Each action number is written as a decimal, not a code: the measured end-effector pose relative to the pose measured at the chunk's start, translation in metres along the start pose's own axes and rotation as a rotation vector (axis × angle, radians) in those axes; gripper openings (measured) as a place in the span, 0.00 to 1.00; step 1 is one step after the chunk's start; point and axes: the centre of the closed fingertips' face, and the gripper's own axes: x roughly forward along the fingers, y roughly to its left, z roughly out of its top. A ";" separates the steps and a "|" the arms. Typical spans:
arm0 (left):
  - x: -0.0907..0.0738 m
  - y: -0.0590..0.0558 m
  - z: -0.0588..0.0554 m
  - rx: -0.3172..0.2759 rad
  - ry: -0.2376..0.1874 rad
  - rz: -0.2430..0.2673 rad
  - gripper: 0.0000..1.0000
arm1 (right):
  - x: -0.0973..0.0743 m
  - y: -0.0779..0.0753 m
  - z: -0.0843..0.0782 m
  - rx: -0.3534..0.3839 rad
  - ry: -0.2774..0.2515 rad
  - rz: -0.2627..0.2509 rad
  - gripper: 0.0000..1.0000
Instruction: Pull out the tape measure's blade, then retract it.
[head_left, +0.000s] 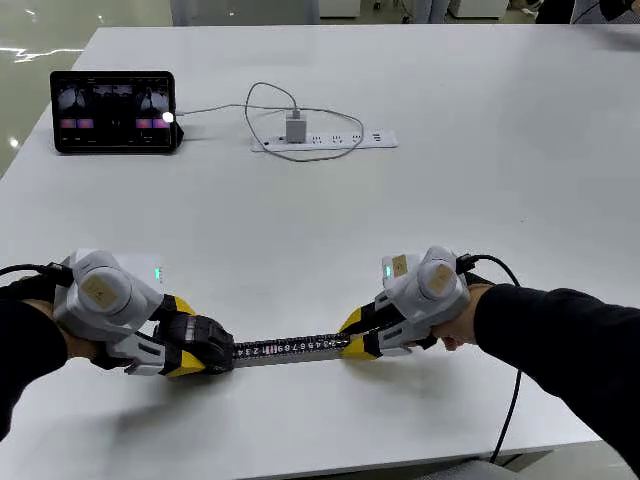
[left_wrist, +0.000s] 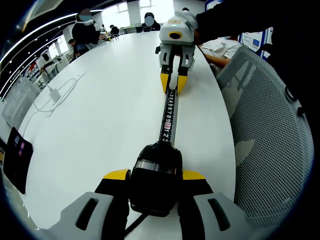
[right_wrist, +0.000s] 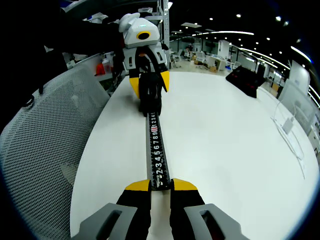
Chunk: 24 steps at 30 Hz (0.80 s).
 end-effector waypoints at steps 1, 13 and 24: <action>0.000 0.000 0.000 0.005 0.001 0.000 0.32 | -0.001 0.000 0.000 0.001 0.001 -0.001 0.10; 0.000 0.000 0.000 0.008 -0.006 -0.002 0.32 | -0.006 -0.001 -0.007 0.008 0.004 -0.008 0.10; 0.000 0.000 0.001 0.009 -0.005 -0.003 0.32 | -0.013 -0.002 -0.015 0.014 0.012 -0.016 0.10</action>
